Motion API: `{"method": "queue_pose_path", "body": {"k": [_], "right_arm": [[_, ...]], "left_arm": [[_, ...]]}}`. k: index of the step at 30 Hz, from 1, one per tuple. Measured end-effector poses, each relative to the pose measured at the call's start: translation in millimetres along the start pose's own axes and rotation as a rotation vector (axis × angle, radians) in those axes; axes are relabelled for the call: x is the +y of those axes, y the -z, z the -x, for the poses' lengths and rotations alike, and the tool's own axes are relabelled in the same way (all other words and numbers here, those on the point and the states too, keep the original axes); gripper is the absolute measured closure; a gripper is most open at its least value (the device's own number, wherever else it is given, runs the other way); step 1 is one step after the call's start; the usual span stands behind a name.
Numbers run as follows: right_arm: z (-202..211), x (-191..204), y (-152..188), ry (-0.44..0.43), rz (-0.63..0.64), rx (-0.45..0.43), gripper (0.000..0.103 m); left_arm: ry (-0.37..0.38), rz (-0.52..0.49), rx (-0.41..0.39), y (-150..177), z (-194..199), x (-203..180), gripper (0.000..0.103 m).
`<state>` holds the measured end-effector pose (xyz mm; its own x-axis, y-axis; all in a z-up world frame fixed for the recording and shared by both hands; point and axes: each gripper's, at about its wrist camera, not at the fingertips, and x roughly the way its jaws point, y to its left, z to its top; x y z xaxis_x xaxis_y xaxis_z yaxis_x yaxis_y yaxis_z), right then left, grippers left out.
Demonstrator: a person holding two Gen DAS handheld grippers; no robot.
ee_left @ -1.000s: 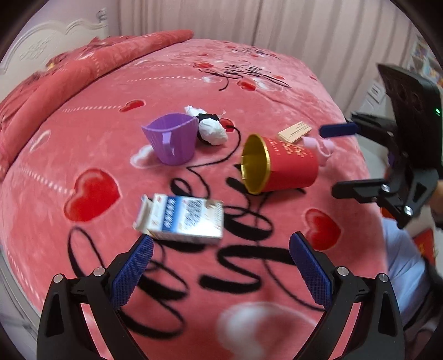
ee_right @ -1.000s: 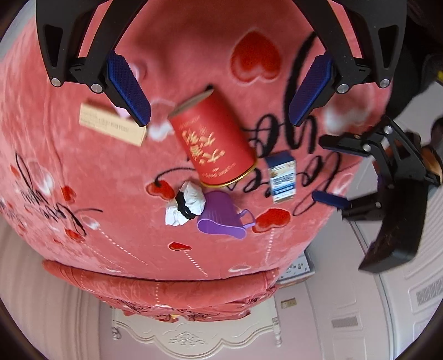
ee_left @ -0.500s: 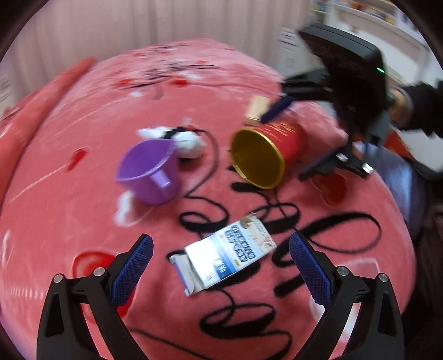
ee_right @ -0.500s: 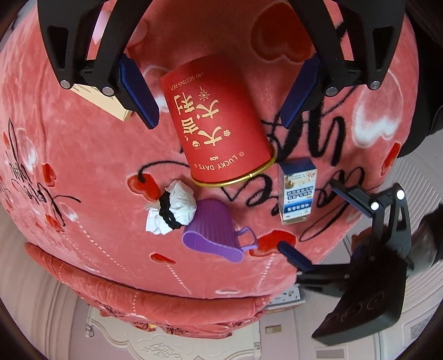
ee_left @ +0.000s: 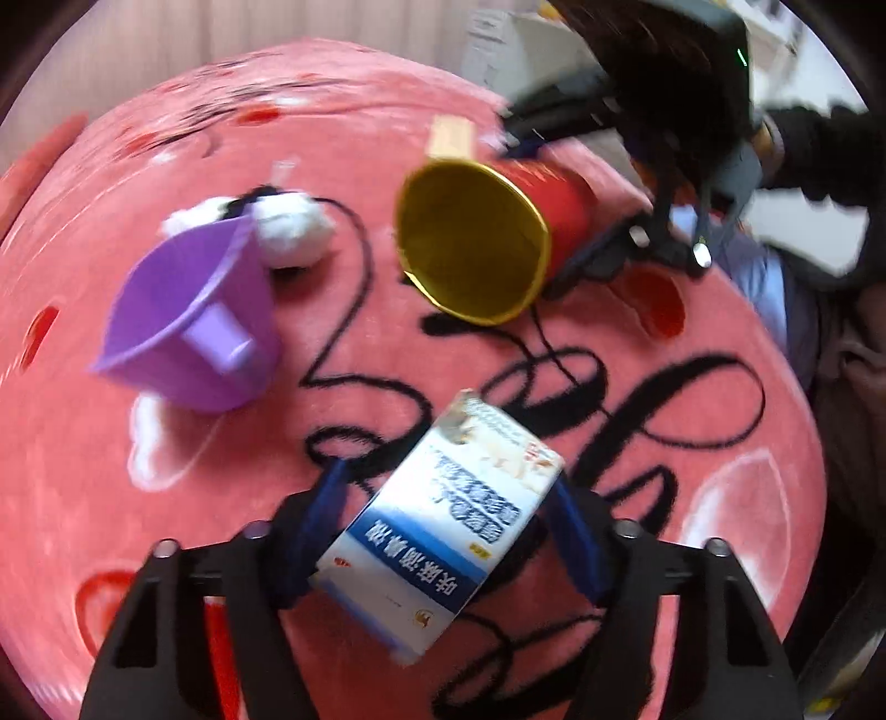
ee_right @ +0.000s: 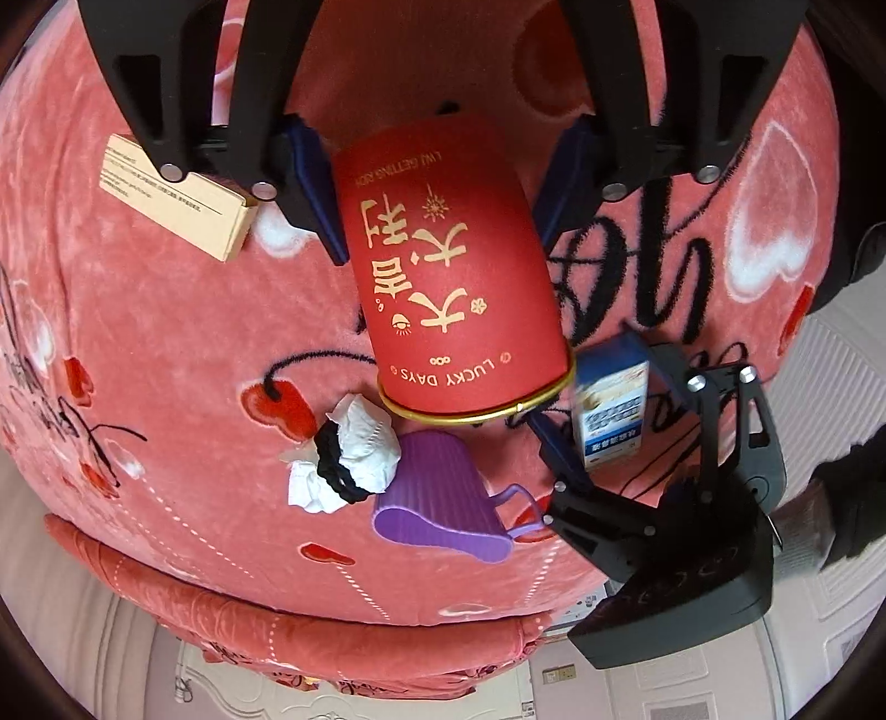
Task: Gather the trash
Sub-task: 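Grasp the white-blue medicine box with the left tool while the right tool grasps the red Lucky Days can, then carry the medicine box and red can over the orange bin with both tools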
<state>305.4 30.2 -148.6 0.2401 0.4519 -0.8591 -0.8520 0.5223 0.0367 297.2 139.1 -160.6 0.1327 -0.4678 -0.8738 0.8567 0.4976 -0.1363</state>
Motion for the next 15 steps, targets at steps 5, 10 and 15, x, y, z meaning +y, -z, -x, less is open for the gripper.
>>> {"method": "queue_pose_path", "body": {"k": [5,10,15], "right_arm": [[7.1,-0.4,5.1,-0.013,-0.028,-0.022,0.043],[23.8,6.2,13.7,-0.022,-0.052,-0.053,0.044],[49.4,20.4,31.8,-0.041,-0.094,-0.075,0.044]], "left_arm": [[-0.058,0.082,-0.031,7.4,6.2,-13.2,0.036],[-0.107,0.2,-0.092,15.7,17.7,-29.7,0.036],[-0.142,0.298,-0.116,26.3,27.6,-61.4,0.036]]}}
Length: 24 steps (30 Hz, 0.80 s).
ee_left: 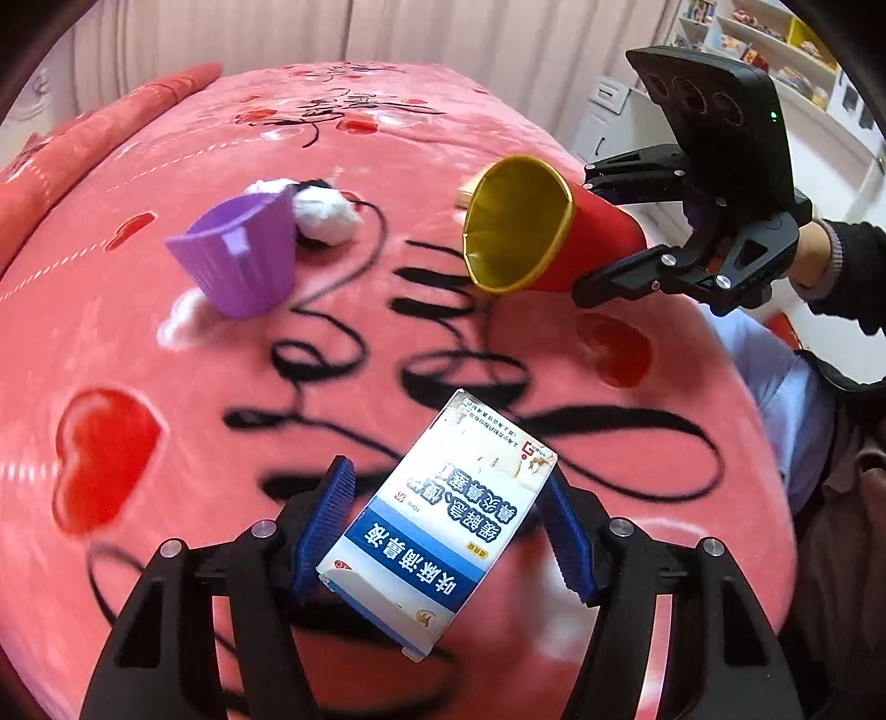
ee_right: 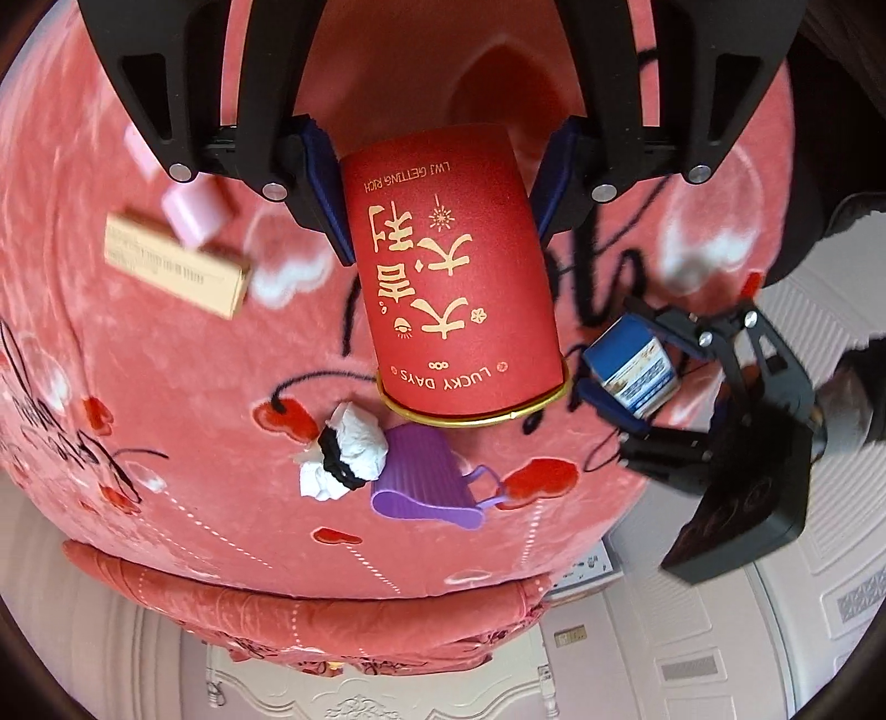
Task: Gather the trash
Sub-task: 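Carry the medicine box and red can over the orange bin with both tools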
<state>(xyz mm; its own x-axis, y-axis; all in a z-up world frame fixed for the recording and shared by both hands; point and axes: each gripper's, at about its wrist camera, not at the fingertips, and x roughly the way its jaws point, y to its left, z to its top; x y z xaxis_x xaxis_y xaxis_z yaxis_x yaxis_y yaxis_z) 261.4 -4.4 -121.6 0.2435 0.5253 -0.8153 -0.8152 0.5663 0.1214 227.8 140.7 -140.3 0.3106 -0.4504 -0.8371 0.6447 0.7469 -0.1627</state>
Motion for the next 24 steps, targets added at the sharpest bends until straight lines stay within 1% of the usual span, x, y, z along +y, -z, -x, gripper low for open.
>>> {"method": "queue_pose_path", "body": {"k": [1,4,10,13,16,20,24], "right_arm": [[6.0,4.6,4.9,-0.005,-0.003,-0.002,0.044],[23.1,19.1,20.2,-0.018,-0.016,-0.006,0.044],[59.7,49.1,57.3,-0.027,-0.038,-0.017,0.044],[81.1,65.4,78.1,-0.028,-0.039,-0.02,0.044],[99.3,74.9,92.4,-0.027,-0.041,-0.033,0.044],[123.7,84.3,110.4,-0.012,-0.055,-0.065,0.044],[147.2,87.0,124.7,0.005,-0.07,-0.099,0.044]], "left_arm": [[-0.009,0.018,-0.002,3.8,2.7,-10.3,0.036],[-0.04,0.102,0.024,16.6,8.3,-18.8,0.036],[-0.018,0.127,-0.024,24.8,23.9,-64.5,0.036],[-0.019,0.113,-0.029,25.2,30.5,-94.9,0.036],[-0.034,0.09,-0.032,22.5,33.4,-114.9,0.036],[-0.046,0.085,-0.051,21.6,41.6,-138.2,0.036],[-0.054,0.05,-0.051,15.3,43.1,-161.5,0.036]]}}
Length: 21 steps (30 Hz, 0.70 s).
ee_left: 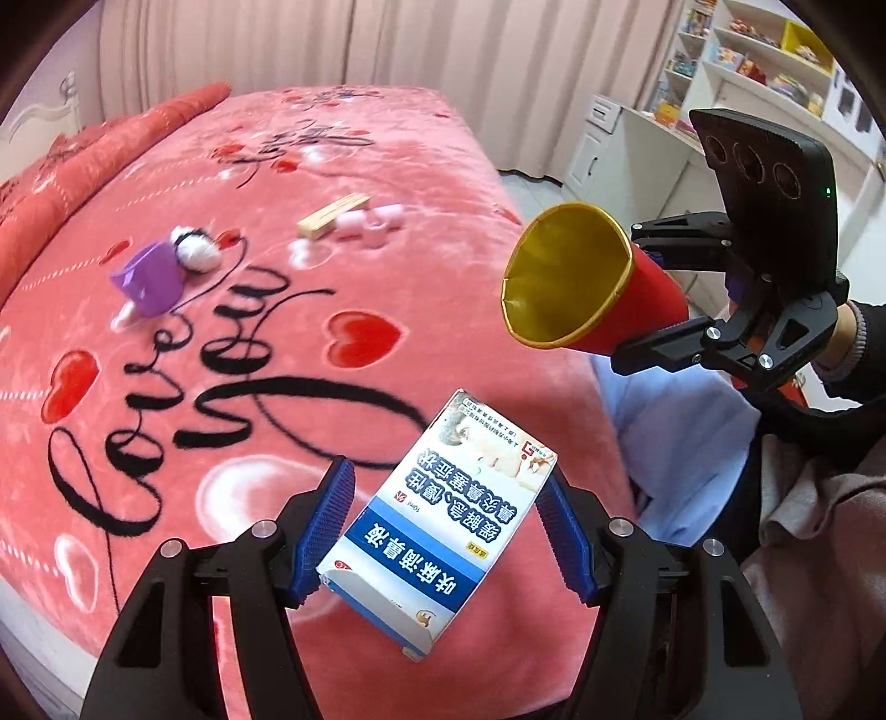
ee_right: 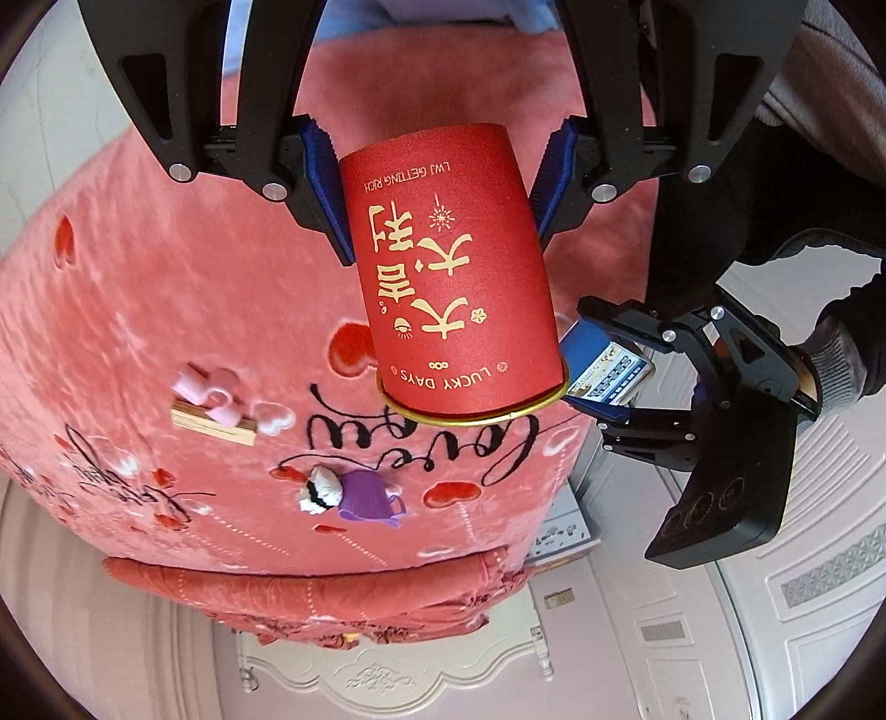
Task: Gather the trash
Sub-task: 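Carry the medicine box and red can over the orange bin with both tools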
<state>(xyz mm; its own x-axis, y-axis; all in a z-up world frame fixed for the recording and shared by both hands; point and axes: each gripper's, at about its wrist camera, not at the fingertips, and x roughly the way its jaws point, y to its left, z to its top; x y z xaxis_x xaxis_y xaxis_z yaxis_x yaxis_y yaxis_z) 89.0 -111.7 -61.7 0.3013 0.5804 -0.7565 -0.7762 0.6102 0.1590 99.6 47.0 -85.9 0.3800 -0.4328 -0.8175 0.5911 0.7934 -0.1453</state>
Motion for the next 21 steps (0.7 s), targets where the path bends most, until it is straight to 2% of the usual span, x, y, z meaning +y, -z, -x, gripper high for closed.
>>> {"method": "queue_pose_path", "body": {"k": [9,21], "right_arm": [[63.0,-21.9,36.8,0.092,-0.089,-0.087,0.044],[161.7,-90.2,122.3,0.309,-0.285,-0.157,0.044]], "left_arm": [[0.024,-0.141,0.005,-35.9,-11.3,-60.1,0.036],[0.149,-0.379,0.01,-121.0,-78.4,-156.0,0.036]]}}
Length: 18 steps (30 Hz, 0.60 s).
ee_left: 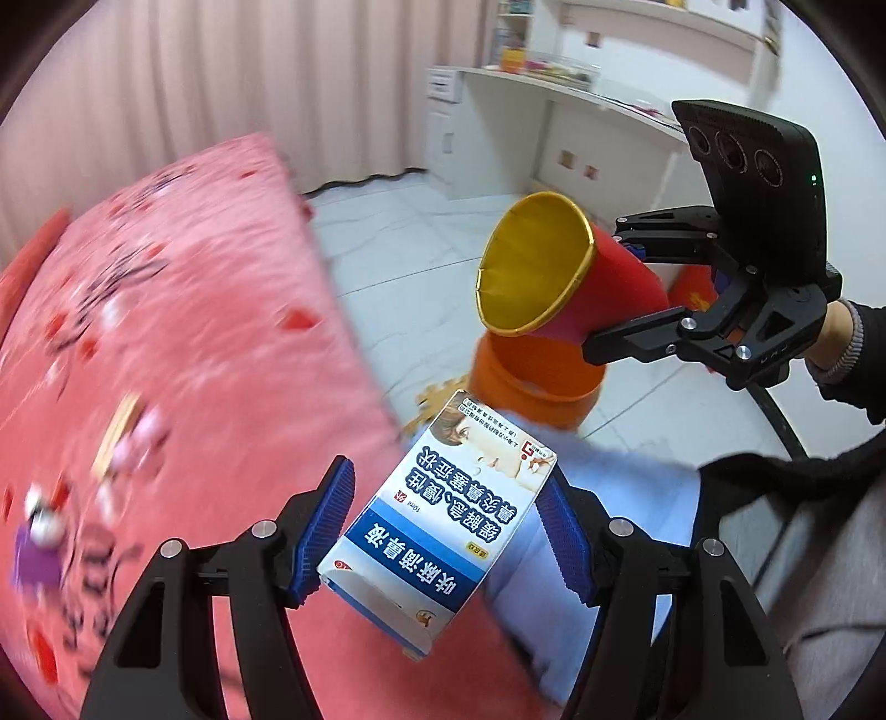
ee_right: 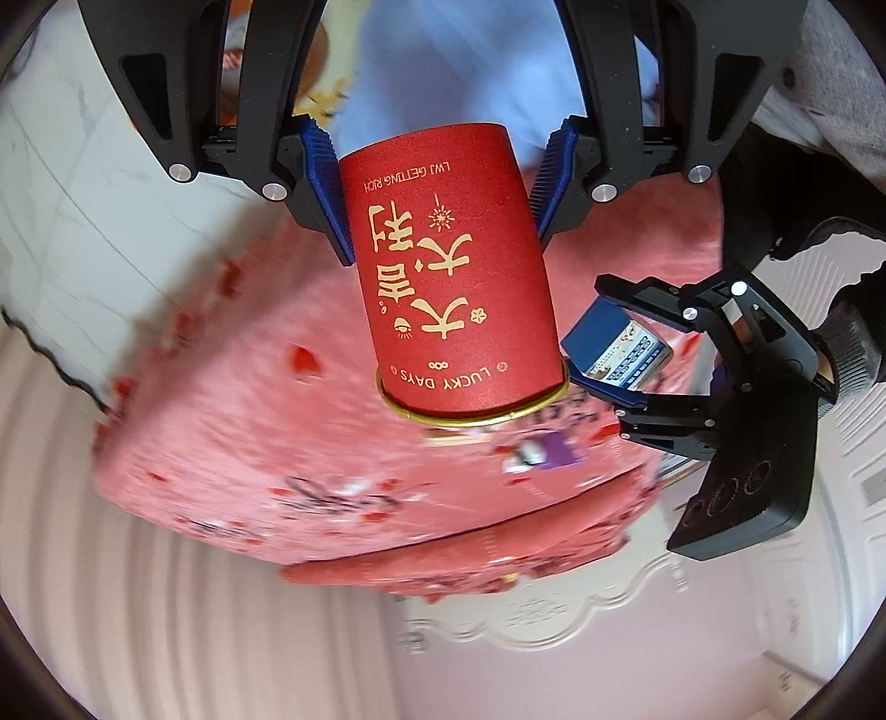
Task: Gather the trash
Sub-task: 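Carry the medicine box and red can over the orange bin with both tools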
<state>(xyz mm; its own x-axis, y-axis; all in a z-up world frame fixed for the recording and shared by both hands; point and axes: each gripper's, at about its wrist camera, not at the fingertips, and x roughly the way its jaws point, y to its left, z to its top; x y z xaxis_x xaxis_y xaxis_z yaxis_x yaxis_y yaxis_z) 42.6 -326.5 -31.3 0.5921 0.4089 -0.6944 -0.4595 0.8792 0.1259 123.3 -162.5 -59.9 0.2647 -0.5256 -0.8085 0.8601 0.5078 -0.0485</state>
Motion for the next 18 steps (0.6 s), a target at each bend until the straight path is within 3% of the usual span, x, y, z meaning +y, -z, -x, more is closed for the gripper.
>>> {"method": "queue_pose_path", "body": {"k": [8,18], "right_arm": [[47.0,-84.9,46.4,0.152,-0.165,-0.01,0.044],[87.0,-166.5,105.7,0.291,-0.332,0.002,0.044]], "left_arm": [[0.119,-0.126,-0.005,-69.5,-63.2,-42.6,0.036],[0.24,-0.203,0.027,-122.0,-138.8,-80.3,0.036]]}}
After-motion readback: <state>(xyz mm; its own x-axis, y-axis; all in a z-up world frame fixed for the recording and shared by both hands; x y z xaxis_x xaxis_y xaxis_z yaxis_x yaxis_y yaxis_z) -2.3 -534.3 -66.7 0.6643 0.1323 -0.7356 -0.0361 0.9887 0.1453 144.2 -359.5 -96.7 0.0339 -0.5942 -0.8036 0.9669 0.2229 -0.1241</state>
